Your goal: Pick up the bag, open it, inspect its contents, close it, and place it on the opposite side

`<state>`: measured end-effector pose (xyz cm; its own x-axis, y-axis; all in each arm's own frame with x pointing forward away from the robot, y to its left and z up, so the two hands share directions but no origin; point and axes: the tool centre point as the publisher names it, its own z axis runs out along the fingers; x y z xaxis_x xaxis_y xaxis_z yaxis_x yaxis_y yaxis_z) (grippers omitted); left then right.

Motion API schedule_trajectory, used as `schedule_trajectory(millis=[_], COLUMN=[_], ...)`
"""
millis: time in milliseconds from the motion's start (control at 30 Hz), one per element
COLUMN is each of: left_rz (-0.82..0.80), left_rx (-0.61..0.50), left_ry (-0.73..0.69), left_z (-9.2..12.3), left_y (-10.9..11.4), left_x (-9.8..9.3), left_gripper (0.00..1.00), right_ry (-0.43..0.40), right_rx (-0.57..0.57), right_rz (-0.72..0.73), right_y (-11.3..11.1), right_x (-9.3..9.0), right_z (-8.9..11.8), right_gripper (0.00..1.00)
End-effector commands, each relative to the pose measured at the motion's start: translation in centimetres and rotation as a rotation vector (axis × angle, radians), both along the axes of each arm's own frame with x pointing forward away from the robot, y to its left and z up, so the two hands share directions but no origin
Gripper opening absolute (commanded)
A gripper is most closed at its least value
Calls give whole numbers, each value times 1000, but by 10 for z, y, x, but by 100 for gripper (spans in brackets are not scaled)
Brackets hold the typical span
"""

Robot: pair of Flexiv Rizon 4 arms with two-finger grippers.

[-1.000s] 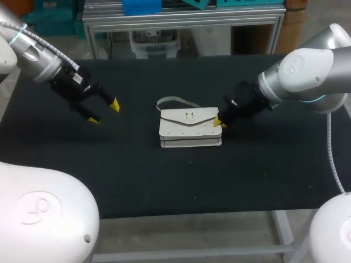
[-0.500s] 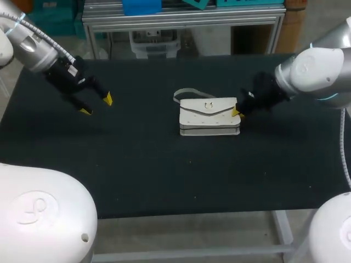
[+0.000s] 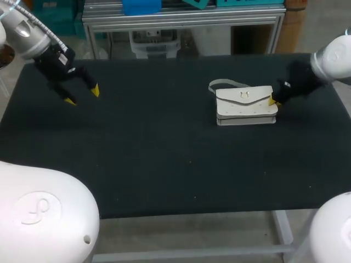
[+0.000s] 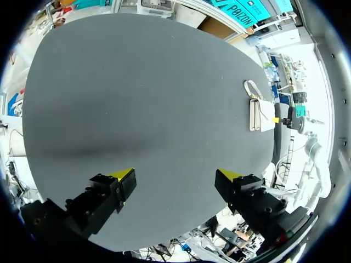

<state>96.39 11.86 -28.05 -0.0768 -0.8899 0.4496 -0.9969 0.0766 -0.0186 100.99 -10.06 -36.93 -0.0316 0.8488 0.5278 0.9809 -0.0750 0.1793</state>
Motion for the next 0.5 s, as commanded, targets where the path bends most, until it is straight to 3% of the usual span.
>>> schedule_trajectory(millis=[33, 500], left_rz=[1, 53], left_rx=[9, 11], left_ry=[22, 45], left_z=[1, 1], left_y=[2, 14], left_x=[11, 22], left_gripper=[100, 100], right_ry=[68, 44], right_rx=[17, 107], right_rz=[50, 4], right_y=[-23, -78], right_x=[21, 48], right_z=[0, 17], right_gripper=[0, 0])
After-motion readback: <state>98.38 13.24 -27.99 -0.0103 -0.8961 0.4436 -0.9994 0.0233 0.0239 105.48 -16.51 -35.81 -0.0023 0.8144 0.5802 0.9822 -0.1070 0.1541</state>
